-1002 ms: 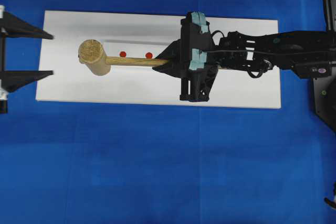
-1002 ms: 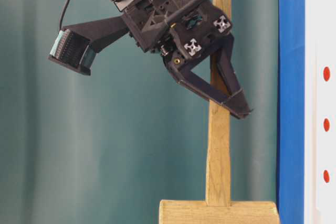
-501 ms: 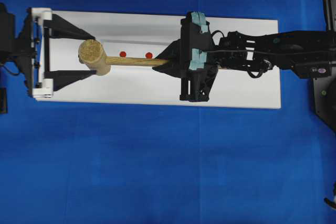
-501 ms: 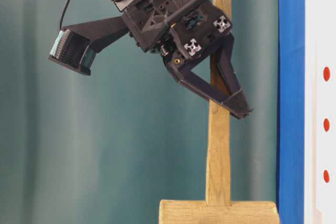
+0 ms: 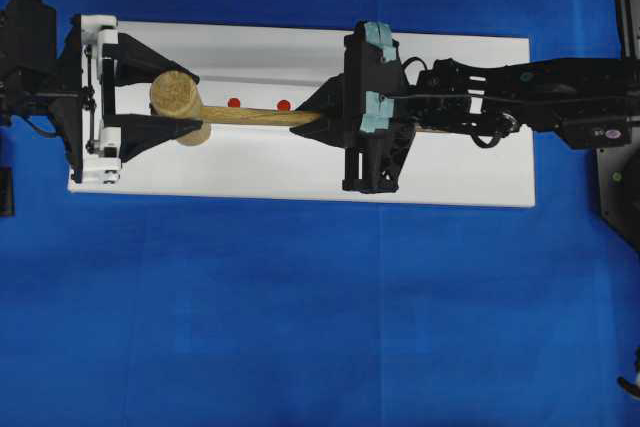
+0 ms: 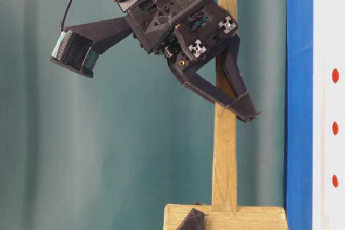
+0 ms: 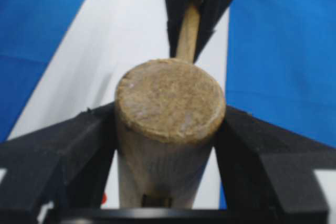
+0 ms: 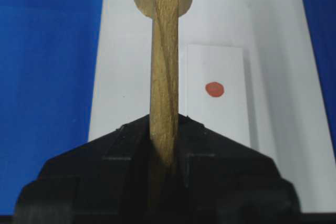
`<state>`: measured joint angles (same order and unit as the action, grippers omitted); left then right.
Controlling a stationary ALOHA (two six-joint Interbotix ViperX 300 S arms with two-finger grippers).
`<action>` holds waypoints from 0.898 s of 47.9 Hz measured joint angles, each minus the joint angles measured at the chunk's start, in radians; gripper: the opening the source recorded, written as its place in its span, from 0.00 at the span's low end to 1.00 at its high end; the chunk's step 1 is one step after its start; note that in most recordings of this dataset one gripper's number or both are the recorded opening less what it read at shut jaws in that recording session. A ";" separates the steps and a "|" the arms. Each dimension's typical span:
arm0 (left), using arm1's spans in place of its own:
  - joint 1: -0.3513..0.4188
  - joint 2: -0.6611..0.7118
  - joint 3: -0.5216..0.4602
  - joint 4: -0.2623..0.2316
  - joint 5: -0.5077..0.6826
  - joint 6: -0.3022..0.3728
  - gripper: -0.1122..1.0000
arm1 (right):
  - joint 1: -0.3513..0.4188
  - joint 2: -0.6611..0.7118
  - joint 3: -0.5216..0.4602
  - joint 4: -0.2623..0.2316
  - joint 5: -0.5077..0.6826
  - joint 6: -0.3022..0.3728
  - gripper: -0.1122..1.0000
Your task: Hit the mark with a hammer.
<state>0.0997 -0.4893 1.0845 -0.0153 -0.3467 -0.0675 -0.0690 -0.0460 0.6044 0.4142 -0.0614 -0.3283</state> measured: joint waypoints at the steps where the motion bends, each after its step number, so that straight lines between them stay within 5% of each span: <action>1: 0.000 0.000 0.000 0.000 0.002 0.000 0.55 | 0.000 0.000 0.000 -0.002 0.000 0.000 0.12; 26: 0.000 0.000 0.000 0.000 0.003 -0.008 0.55 | 0.000 -0.002 0.000 -0.005 -0.002 0.002 0.14; 31: 0.002 0.003 0.000 -0.002 0.005 -0.029 0.55 | -0.002 -0.002 -0.002 -0.006 -0.002 0.006 0.32; 43: 0.005 0.003 0.002 -0.002 0.025 -0.117 0.55 | -0.003 -0.002 -0.005 -0.008 -0.003 0.008 0.93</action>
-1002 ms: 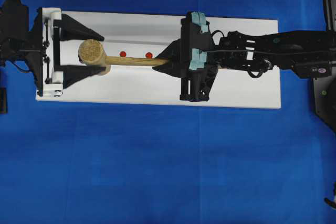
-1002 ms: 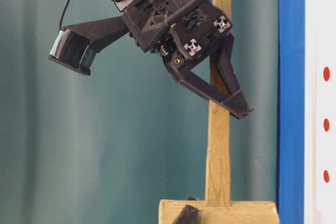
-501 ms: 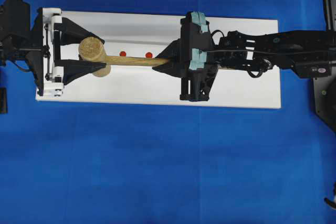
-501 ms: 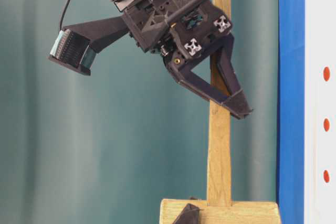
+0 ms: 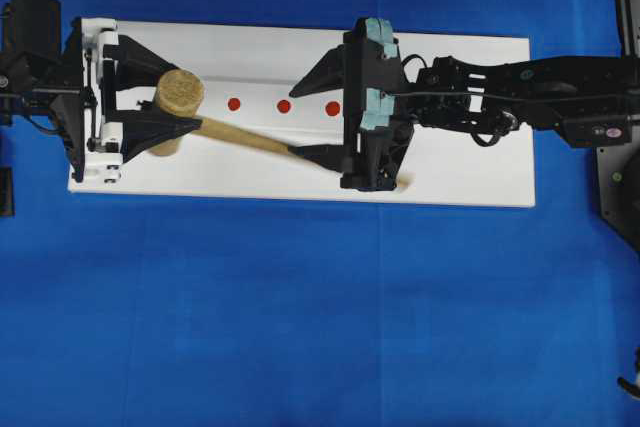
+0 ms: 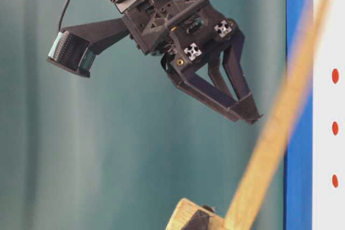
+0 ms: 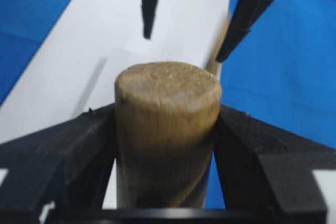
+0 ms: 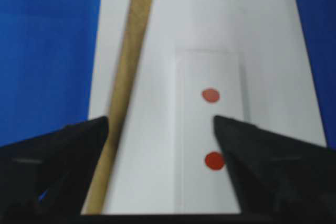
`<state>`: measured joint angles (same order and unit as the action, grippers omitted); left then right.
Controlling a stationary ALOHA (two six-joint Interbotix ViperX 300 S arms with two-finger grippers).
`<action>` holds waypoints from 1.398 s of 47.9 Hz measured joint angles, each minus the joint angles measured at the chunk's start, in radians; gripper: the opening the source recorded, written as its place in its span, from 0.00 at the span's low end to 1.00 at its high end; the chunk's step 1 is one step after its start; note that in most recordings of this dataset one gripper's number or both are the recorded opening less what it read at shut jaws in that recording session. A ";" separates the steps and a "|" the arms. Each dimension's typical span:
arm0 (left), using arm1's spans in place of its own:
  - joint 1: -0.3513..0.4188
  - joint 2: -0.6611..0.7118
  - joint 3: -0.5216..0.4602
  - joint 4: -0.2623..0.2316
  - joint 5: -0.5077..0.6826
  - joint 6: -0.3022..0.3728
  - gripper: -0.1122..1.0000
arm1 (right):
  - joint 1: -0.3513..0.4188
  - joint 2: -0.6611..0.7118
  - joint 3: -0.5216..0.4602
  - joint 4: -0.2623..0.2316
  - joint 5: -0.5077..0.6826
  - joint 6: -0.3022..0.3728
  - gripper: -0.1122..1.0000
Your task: Hit the mark with a hammer.
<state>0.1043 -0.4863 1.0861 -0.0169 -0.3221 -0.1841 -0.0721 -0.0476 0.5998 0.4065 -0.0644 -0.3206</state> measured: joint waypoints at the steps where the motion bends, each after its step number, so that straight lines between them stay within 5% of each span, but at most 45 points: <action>1: 0.000 0.000 -0.002 0.000 0.002 -0.011 0.55 | 0.000 0.000 -0.002 0.000 -0.002 0.000 0.94; 10: 0.002 -0.005 -0.002 -0.002 0.012 -0.183 0.55 | 0.000 -0.003 -0.002 -0.006 -0.005 -0.003 0.91; 22: 0.029 -0.005 0.000 -0.003 0.129 -0.511 0.55 | 0.000 -0.006 0.000 -0.021 -0.015 -0.005 0.91; 40: 0.051 -0.005 0.000 -0.003 0.181 -0.864 0.55 | 0.000 -0.008 -0.005 -0.025 -0.017 -0.005 0.91; 67: 0.057 -0.018 -0.002 -0.003 0.178 -0.910 0.55 | 0.000 0.028 -0.003 -0.026 -0.029 -0.005 0.91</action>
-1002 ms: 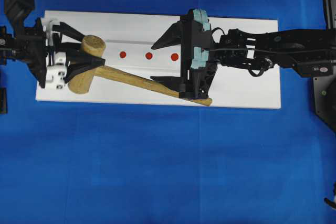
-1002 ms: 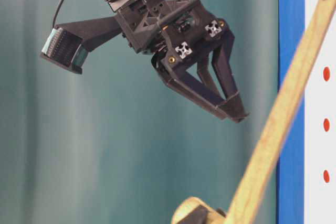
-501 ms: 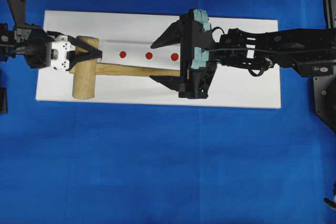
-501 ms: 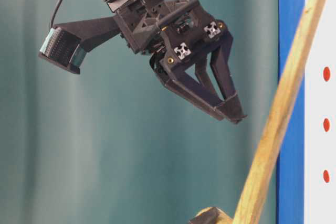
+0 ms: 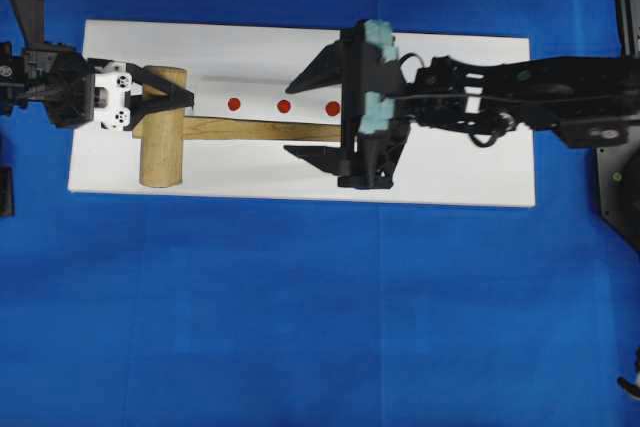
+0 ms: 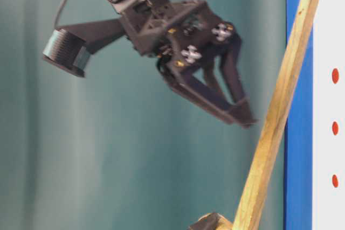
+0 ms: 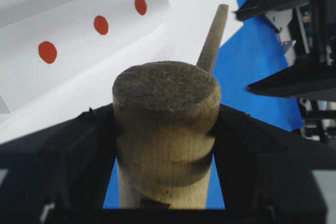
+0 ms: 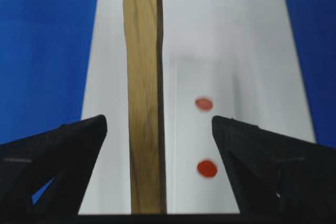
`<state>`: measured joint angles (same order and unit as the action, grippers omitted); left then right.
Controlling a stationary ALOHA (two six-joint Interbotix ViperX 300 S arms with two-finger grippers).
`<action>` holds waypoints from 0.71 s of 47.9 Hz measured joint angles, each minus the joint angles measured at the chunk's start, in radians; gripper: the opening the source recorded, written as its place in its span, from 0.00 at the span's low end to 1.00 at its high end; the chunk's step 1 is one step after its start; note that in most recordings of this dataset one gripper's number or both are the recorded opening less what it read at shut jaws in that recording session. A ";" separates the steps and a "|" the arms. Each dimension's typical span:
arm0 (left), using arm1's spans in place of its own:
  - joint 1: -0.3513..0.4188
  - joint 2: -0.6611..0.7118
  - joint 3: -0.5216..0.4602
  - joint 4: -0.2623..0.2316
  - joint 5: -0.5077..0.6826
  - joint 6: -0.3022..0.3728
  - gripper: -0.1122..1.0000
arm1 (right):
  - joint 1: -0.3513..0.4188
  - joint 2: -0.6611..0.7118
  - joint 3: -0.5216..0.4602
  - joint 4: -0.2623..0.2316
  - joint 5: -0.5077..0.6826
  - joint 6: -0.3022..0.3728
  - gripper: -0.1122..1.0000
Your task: Hit the mark with a hammer.
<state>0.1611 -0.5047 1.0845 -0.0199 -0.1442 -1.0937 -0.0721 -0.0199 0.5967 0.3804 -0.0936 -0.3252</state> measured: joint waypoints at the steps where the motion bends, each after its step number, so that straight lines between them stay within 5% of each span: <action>1: 0.000 -0.002 0.000 0.000 0.000 0.002 0.55 | 0.002 0.008 0.000 0.000 0.000 0.000 0.91; 16: 0.000 -0.012 -0.012 0.000 -0.003 -0.014 0.55 | 0.003 0.057 -0.006 0.000 -0.005 0.000 0.85; 28: 0.000 -0.020 -0.015 0.000 -0.003 -0.051 0.55 | 0.003 0.057 -0.005 -0.002 -0.005 -0.005 0.24; 34: 0.000 -0.020 -0.015 0.000 -0.003 -0.055 0.55 | 0.006 0.057 -0.006 -0.015 -0.005 -0.008 0.16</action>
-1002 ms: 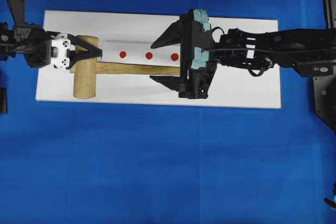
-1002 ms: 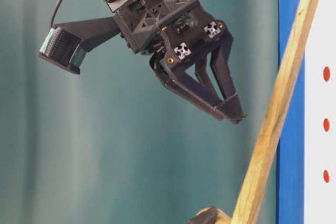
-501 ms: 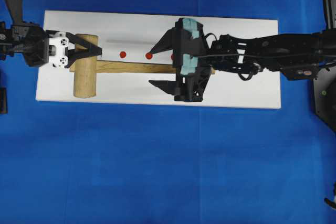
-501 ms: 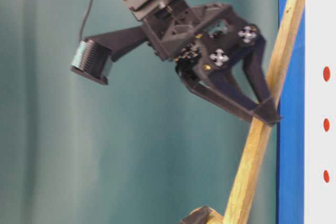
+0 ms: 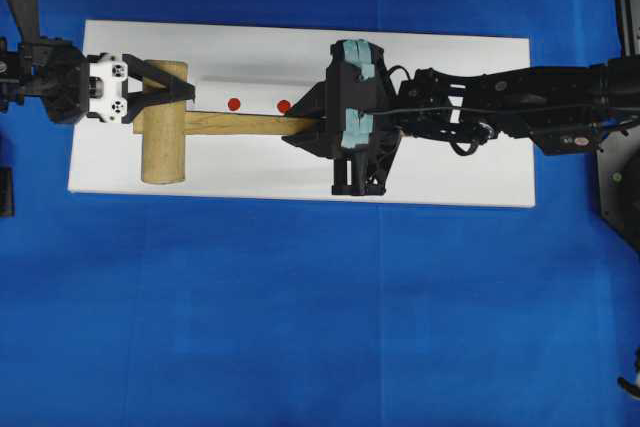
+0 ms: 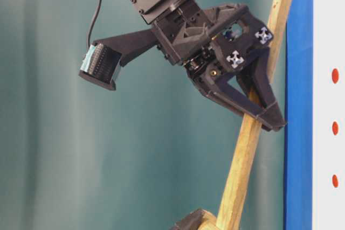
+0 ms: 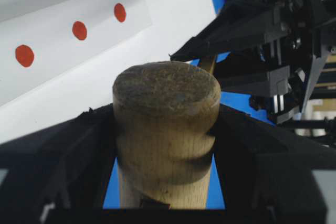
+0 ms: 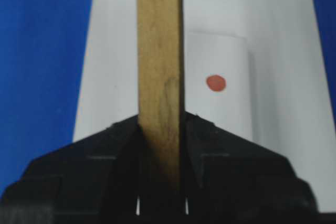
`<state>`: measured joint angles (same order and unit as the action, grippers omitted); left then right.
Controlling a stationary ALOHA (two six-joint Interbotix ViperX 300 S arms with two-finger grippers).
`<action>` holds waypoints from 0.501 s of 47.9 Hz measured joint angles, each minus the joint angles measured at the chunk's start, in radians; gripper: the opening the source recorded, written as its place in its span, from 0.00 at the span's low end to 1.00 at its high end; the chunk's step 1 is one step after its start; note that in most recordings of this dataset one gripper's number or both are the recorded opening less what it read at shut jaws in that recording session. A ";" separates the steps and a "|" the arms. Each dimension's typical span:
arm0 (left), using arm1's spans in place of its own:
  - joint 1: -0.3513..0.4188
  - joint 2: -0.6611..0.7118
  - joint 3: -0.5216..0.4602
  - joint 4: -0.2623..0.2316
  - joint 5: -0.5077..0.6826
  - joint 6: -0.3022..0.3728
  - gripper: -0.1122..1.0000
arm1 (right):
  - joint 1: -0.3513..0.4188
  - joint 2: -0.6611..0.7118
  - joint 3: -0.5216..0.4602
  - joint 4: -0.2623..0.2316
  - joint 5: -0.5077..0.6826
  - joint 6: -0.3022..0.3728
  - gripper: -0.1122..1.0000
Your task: Hit the mark with a hammer.
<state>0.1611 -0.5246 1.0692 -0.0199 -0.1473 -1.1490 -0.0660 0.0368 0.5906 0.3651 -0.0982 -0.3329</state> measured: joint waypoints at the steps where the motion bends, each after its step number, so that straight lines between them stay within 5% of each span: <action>1: 0.000 0.000 0.000 0.000 0.000 -0.002 0.55 | 0.000 -0.002 0.000 -0.005 0.000 0.000 0.16; 24: 0.002 0.000 0.000 0.003 -0.009 0.086 0.55 | -0.002 0.000 0.000 -0.009 0.000 0.000 0.16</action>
<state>0.1626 -0.5246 1.0692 -0.0169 -0.1565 -1.0630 -0.0675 0.0368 0.5906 0.3559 -0.0982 -0.3329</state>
